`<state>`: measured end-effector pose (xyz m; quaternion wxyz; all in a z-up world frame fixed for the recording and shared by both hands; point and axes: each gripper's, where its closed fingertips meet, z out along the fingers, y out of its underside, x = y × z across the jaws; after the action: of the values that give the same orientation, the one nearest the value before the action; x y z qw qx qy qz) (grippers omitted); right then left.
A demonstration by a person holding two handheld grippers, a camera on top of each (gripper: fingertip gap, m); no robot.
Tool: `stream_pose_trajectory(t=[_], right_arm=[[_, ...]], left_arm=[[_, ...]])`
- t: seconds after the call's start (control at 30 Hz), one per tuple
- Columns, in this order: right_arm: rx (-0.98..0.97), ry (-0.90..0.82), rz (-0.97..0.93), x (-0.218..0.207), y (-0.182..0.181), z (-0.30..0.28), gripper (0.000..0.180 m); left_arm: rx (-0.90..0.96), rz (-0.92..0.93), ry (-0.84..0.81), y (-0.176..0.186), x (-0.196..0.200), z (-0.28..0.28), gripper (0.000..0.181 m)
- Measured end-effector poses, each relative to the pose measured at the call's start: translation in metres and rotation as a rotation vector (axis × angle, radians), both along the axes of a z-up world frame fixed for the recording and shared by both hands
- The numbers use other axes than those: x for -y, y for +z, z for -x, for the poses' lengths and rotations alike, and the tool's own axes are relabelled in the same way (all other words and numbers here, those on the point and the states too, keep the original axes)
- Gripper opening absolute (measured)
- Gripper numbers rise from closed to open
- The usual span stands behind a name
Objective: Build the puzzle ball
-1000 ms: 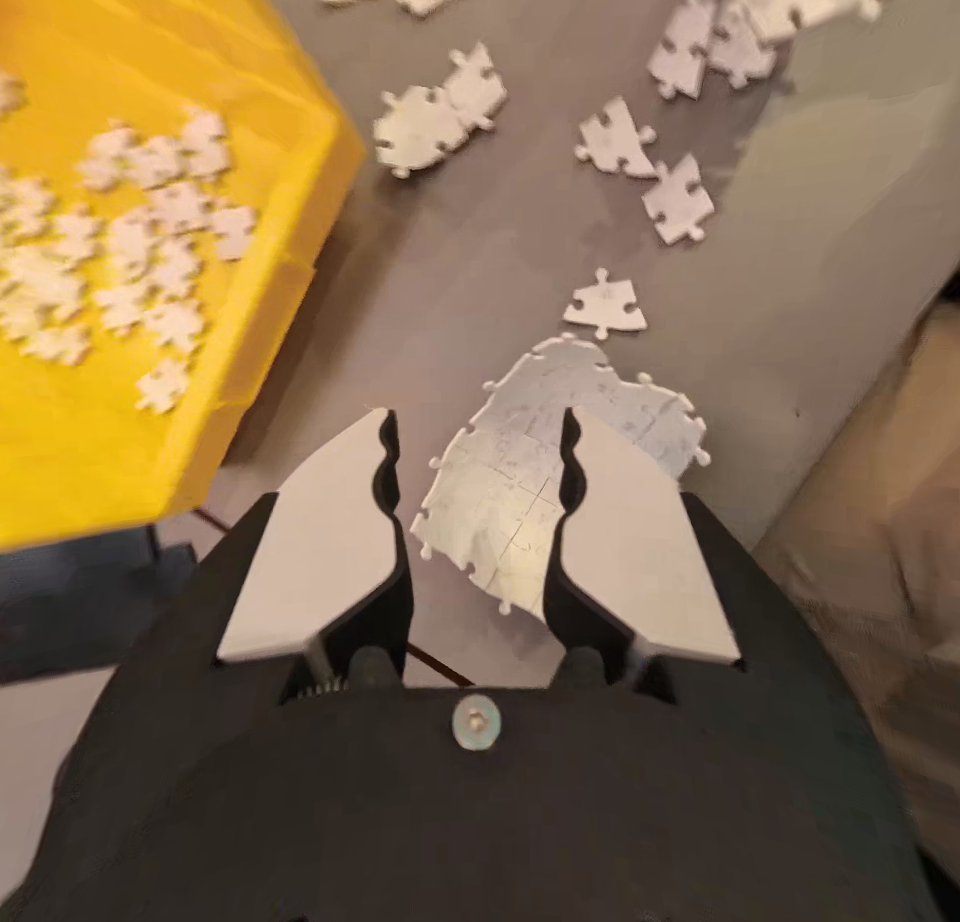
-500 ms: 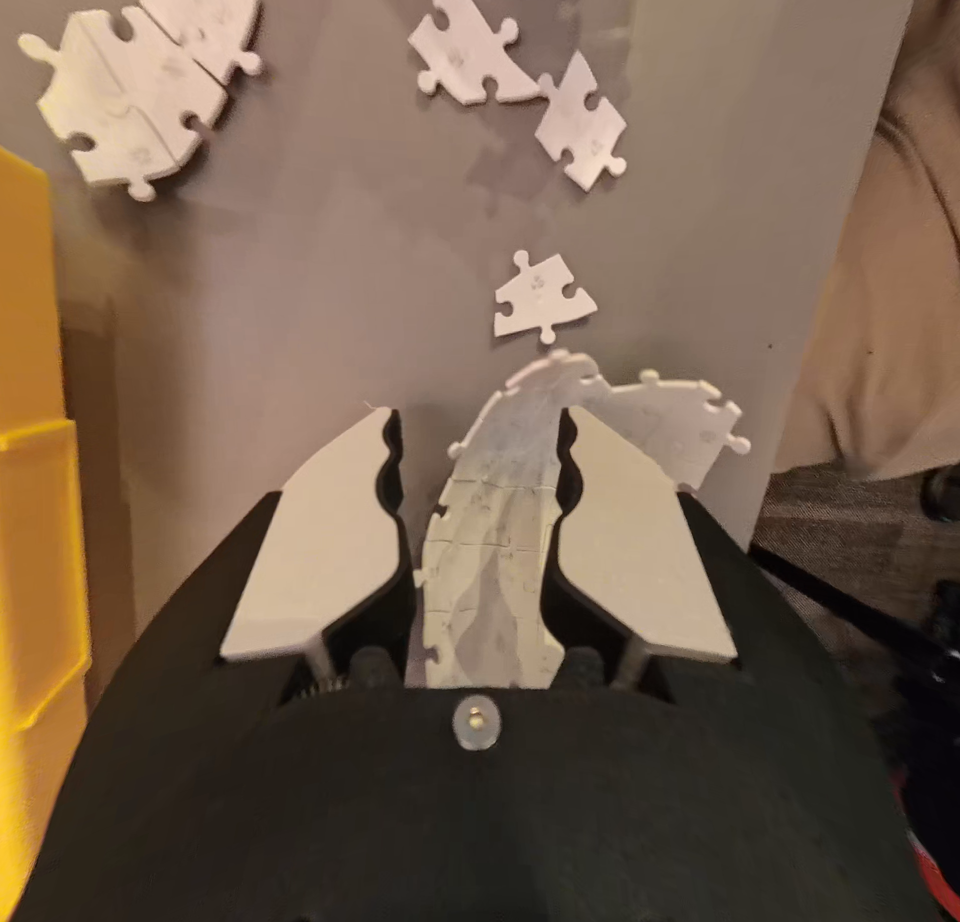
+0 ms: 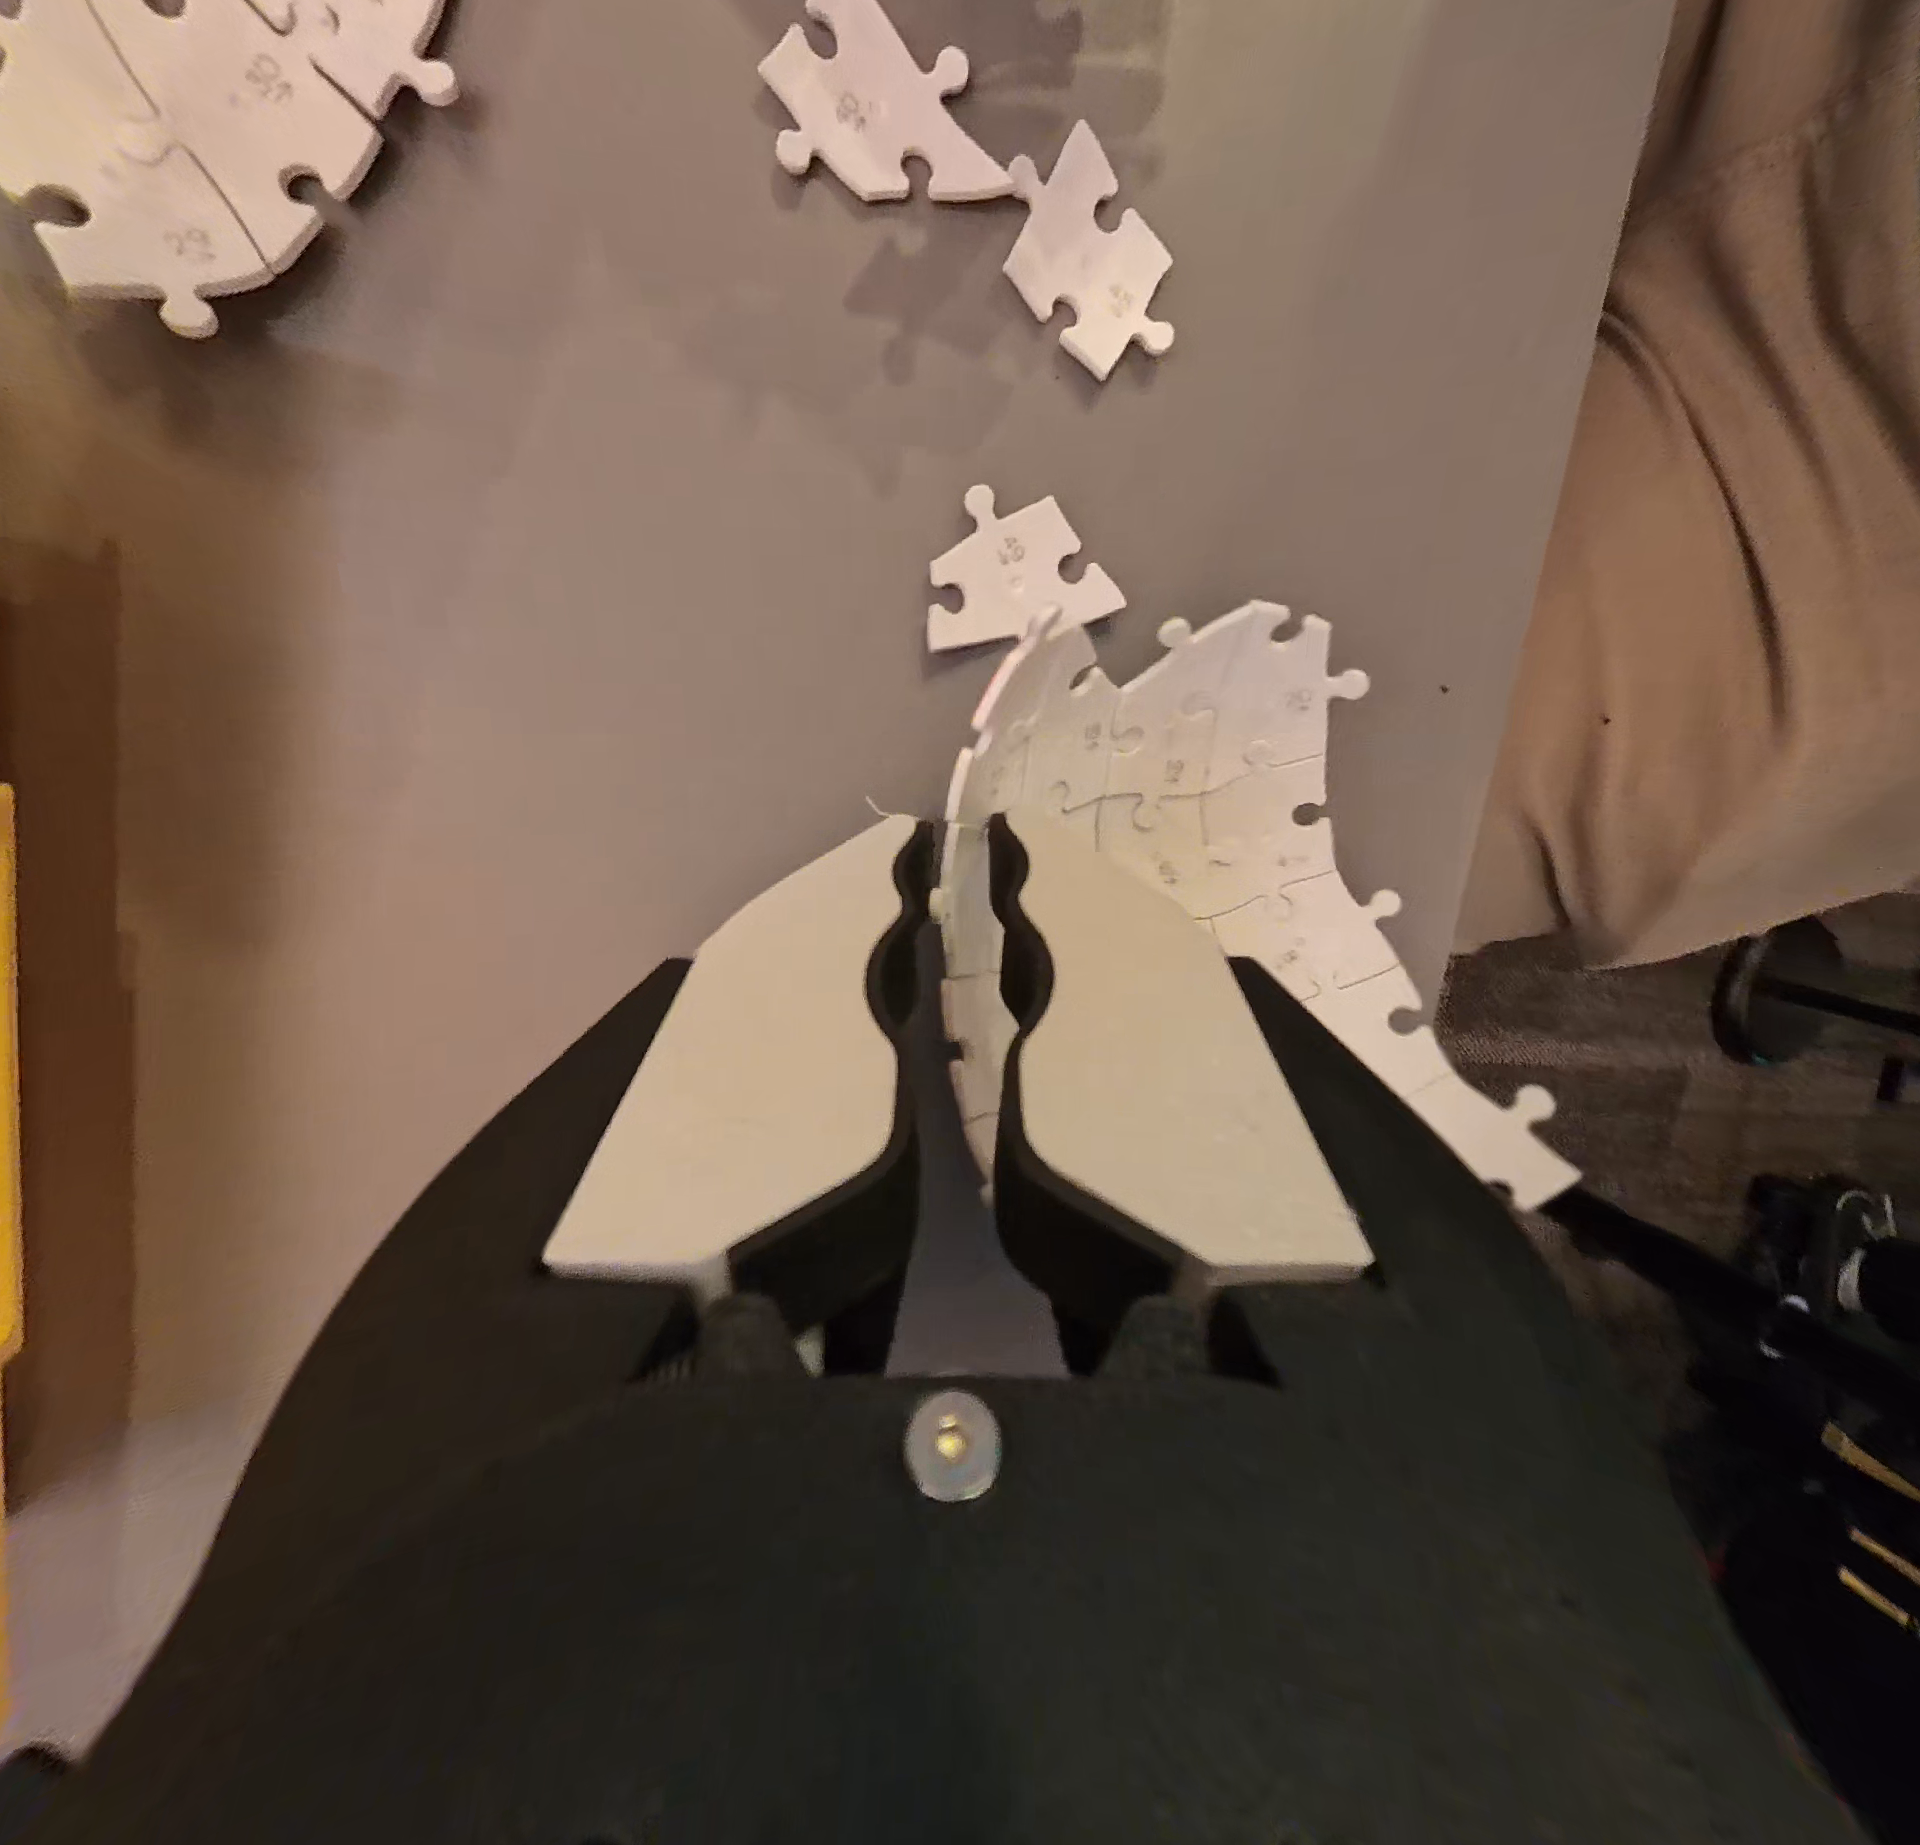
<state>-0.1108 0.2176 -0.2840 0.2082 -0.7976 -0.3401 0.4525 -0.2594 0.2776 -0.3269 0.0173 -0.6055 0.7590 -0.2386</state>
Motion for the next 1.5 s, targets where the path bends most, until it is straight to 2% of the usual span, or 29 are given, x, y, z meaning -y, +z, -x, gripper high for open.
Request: stream_pose_trajectory(t=[0.03,0.33,0.57,0.93,1.1,1.5], right_arm=[[0.000,0.002,0.000,0.000,0.000,0.001,0.000],[0.010,0.008,-0.010,0.001,0.000,0.015,0.000],[0.018,0.003,-0.036,-0.003,0.004,0.034,0.000],[0.062,0.051,-0.048,-0.015,-0.002,0.077,0.000],[0.101,0.082,-0.055,-0.020,-0.008,0.095,0.000],[0.141,0.137,-0.064,-0.011,-0.019,0.125,0.000]], left_arm=[[0.006,-0.005,0.019,0.001,-0.001,0.001,0.010],[0.069,-0.043,0.248,0.015,-0.008,0.013,0.004],[0.041,-0.041,0.406,0.019,-0.004,0.023,0.003],[-0.023,0.086,0.695,0.011,0.005,0.053,0.003],[-0.053,0.105,0.753,0.009,0.009,0.068,0.002],[-0.089,0.015,0.844,0.015,0.008,0.083,0.003]])
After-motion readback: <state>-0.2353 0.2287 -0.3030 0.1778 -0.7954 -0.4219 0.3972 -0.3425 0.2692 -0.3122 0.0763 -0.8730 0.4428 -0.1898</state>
